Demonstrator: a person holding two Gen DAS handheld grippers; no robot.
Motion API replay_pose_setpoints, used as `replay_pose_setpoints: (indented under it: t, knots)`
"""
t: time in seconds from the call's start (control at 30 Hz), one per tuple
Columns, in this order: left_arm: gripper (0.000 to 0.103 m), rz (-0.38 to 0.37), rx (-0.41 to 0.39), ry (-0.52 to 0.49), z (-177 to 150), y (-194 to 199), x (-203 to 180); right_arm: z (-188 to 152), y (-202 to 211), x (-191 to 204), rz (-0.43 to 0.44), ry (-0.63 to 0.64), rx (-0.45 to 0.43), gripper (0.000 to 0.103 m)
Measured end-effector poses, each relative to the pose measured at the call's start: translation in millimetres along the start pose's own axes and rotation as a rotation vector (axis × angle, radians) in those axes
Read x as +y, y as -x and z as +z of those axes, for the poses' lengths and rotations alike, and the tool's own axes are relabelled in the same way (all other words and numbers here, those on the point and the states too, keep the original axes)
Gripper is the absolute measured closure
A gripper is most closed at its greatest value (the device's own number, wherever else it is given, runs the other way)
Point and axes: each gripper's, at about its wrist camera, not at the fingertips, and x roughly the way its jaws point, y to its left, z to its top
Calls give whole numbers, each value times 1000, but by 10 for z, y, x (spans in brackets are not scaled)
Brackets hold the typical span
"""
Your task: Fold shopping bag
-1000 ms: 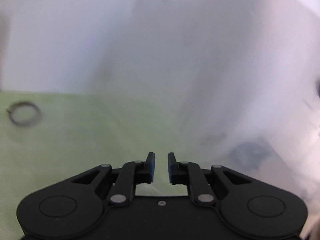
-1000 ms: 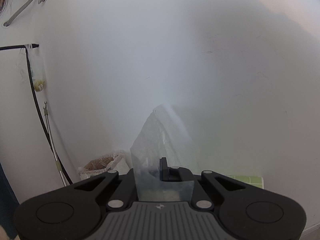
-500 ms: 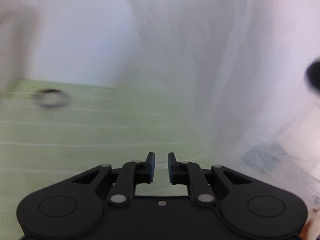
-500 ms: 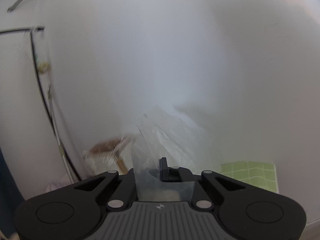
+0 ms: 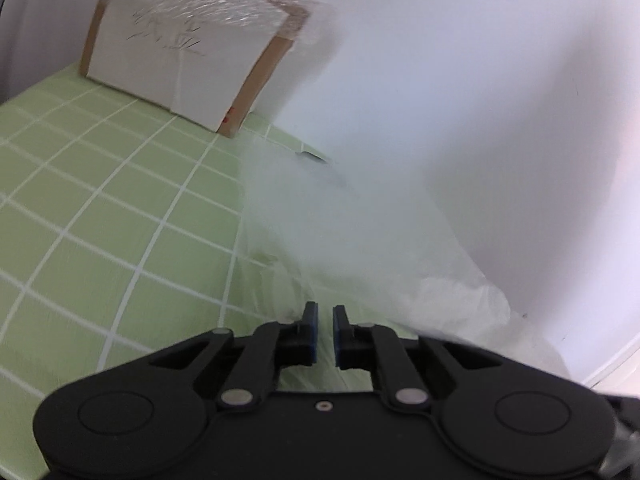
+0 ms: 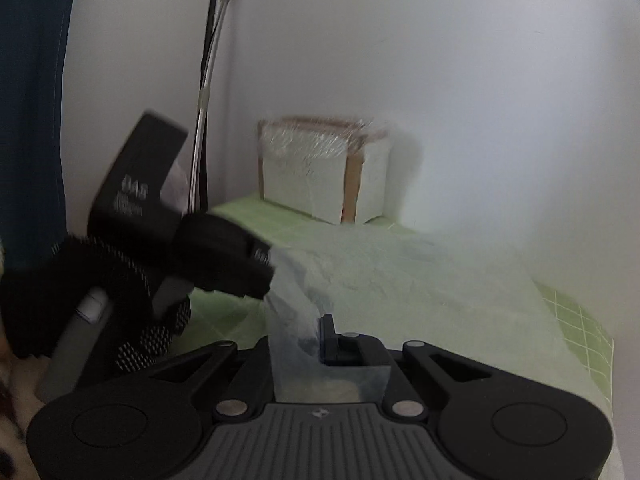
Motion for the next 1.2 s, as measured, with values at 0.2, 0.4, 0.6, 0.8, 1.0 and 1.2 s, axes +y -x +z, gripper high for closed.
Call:
replay_pose_setpoints:
  t: [0.2,0.4,0.6,0.8,1.0,1.2]
  knots:
    - [96,-39,3,48,47,-218,204,26,-226,102,-87,6,29,102]
    - [95,-70,14,125,103,-343,361,-33,-389,262,-103,101,74,102]
    - [81,5,-37,192,249,-165,564,-76,-386,359,-108,184,78,102]
    - [87,-42,-13,281,233,-260,660,-37,-418,441,-101,289,76,102]
    - [85,-23,-155,287,279,41,695,-115,-483,565,-111,397,97,102]
    - [84,-112,-126,97,317,-70,370,-80,-445,527,-85,347,112,102]
